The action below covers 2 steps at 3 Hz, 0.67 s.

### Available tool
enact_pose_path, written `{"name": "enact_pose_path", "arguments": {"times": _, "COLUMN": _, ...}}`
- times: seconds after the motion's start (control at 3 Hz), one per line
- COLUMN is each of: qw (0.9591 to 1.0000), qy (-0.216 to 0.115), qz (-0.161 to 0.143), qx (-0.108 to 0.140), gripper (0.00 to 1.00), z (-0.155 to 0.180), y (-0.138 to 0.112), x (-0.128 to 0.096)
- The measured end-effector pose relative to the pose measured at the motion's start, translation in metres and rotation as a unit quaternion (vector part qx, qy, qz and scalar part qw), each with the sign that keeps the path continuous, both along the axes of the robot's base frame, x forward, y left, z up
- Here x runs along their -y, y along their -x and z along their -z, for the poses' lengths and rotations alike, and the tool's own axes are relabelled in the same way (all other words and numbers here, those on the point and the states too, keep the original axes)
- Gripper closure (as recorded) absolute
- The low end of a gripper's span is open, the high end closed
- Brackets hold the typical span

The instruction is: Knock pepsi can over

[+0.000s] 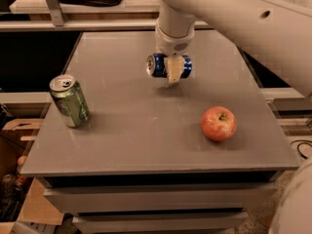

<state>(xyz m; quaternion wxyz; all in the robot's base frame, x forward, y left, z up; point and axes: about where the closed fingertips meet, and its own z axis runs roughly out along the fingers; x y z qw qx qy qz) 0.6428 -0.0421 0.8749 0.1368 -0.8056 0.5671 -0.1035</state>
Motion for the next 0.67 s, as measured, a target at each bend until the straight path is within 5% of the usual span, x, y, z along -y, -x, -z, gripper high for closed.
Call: {"name": "enact_pose_path", "arguments": {"times": 0.67, "qw": 0.9967, "qy": 0.079, "qz": -0.013, "qx": -0.015, "gripper": 1.0, "z": 0.01, "y": 0.0026, "x": -0.001}}
